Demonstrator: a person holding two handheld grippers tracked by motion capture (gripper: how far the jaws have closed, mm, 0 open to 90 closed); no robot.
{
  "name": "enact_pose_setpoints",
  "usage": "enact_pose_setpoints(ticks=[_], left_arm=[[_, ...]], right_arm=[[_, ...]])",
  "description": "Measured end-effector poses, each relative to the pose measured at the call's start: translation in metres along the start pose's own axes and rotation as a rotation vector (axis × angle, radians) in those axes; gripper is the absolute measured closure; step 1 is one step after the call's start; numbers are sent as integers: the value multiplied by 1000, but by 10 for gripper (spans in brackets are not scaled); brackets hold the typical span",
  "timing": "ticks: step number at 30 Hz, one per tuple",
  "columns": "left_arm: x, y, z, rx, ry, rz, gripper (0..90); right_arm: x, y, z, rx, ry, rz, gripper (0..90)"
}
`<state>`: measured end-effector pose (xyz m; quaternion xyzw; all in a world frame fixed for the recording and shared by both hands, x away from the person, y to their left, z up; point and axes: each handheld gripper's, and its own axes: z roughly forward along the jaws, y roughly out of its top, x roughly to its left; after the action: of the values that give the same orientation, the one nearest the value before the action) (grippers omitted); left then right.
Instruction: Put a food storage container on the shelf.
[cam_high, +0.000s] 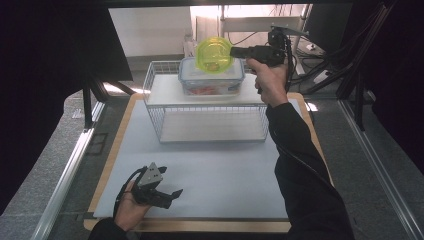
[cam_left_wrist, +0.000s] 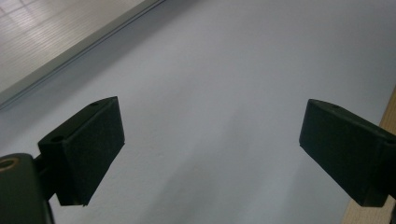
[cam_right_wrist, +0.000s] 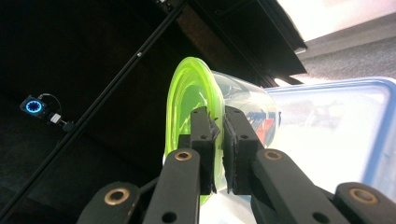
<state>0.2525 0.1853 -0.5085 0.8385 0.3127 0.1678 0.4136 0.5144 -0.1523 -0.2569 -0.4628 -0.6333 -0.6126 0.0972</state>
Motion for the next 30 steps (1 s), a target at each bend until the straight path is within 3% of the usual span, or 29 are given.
enact_pose_setpoints(ticks=[5,12,17,30], left_arm=[[0,0,0,-1,-1,3,67],[0,0,0,2,-6,5,67],[0,-1,2,8,-11,5,67],[-1,-1,3,19,-14,10,68]], right_arm=[[-4,6,11,4,1,22,835],[-3,12,19,-7,-96,-19,750],[-7,14,24,1,-123,-28,723],[-5,11,26,71,-88,-23,699]])
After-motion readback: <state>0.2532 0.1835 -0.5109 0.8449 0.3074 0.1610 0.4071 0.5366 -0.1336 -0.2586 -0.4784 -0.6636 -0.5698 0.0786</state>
